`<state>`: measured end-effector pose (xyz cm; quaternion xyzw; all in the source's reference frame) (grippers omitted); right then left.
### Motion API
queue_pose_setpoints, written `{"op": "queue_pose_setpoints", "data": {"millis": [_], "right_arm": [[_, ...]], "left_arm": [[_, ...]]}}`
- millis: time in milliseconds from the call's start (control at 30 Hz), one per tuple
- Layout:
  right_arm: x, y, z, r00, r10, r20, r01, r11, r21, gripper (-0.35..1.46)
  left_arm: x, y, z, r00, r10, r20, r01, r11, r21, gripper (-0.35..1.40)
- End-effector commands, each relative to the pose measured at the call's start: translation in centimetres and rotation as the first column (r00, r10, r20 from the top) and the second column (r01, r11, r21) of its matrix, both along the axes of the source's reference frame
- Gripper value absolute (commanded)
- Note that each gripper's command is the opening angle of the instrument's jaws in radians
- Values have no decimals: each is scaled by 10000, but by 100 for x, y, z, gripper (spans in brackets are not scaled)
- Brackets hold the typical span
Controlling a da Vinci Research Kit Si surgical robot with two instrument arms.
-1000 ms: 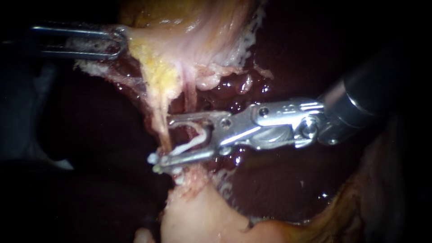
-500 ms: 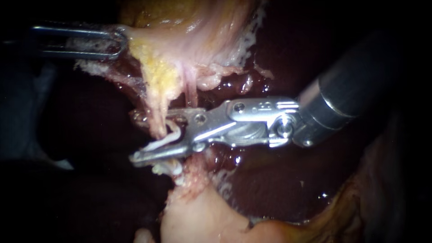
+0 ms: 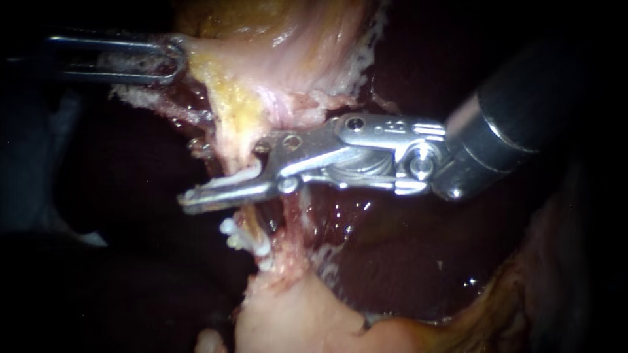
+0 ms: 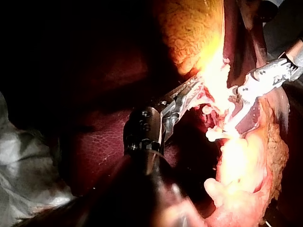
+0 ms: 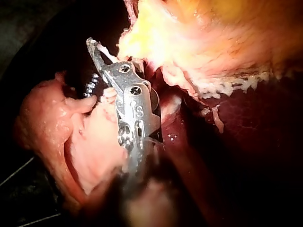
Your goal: Clipping third clip left tube
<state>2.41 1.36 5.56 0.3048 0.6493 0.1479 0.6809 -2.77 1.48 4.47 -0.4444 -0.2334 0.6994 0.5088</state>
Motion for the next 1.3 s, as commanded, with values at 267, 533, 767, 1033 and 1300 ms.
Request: {"op": "queue_pose_setpoints", "data": {"millis": [267, 533, 767, 1033, 1300], "right_arm": [[4, -10, -17, 9997, -97, -232, 104, 9996, 279, 47], [4, -9, -21, 9992, -120, -393, 146, 9977, 669, 46], [6, -13, -26, 9968, -382, -700, 459, 9925, 1130, 44], [5, -14, -26, 9967, -399, -711, 478, 9925, 1129, 28], [-2, -15, -26, 9975, -480, -515, 578, 9762, 2089, -35]], "left_arm": [[0, 0, 2, 10000, 6, -2, -6, 10000, -15, -35], [0, -1, 2, 10000, 6, -3, -6, 10000, -17, -35], [0, -1, 2, 10000, 4, -5, -4, 10000, -20, -35], [0, -1, 3, 10000, 23, 11, -23, 10000, -12, -35], [-1, -1, 3, 10000, 21, 10, -21, 10000, -12, -35]]}}
